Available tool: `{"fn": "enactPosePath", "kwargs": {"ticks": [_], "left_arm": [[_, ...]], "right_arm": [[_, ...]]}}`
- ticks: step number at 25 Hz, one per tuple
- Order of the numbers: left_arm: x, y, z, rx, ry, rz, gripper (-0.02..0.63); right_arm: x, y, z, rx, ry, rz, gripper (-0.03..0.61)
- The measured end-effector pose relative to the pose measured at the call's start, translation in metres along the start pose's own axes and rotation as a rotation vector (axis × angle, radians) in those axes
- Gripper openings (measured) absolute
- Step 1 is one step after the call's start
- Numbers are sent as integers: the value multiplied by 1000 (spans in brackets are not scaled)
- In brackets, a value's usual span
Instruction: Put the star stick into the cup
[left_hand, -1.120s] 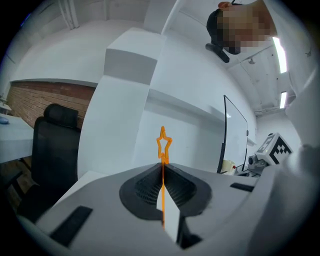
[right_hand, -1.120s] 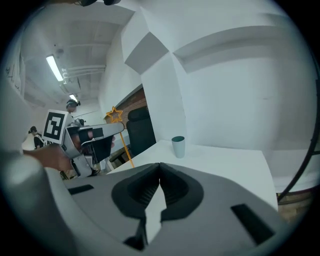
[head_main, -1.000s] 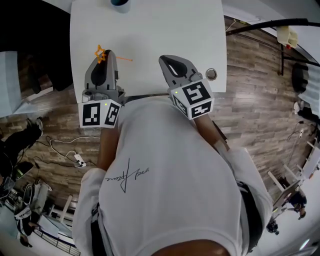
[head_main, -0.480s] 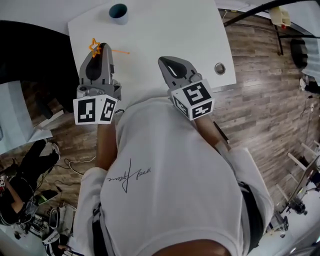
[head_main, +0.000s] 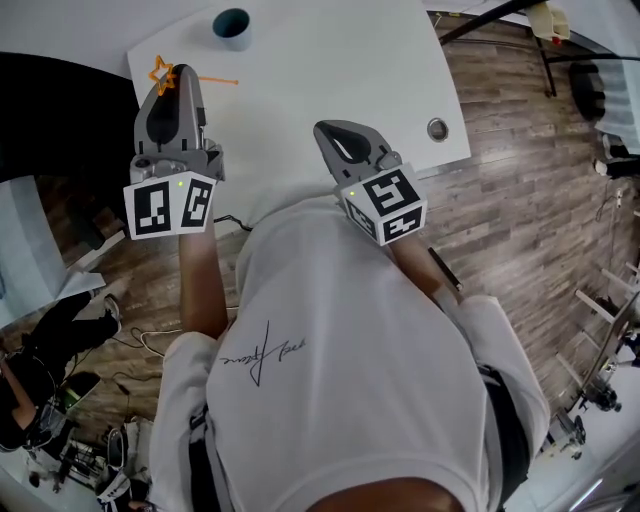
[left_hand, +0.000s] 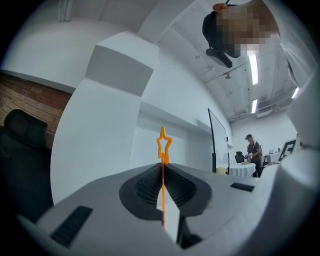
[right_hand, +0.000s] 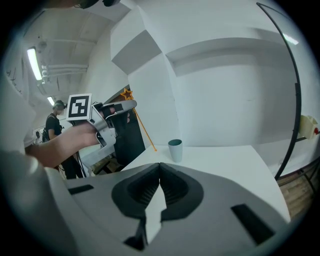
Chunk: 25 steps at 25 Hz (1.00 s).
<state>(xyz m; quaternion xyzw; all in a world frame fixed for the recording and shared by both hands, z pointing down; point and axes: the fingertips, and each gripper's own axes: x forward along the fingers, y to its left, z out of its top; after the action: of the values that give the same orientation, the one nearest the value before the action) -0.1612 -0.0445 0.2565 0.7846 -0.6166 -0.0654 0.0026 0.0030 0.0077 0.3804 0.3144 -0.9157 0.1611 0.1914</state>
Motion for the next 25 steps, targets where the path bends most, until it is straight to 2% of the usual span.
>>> {"fn": "enactPosePath", "kwargs": {"ticks": [18, 25], "left_arm": [[53, 36, 31, 42, -54, -29, 15], [69, 48, 27, 16, -53, -36, 15]], "right_arm": [[20, -9, 10, 3, 5, 4, 9], [28, -8, 4, 27, 35, 16, 9]]}}
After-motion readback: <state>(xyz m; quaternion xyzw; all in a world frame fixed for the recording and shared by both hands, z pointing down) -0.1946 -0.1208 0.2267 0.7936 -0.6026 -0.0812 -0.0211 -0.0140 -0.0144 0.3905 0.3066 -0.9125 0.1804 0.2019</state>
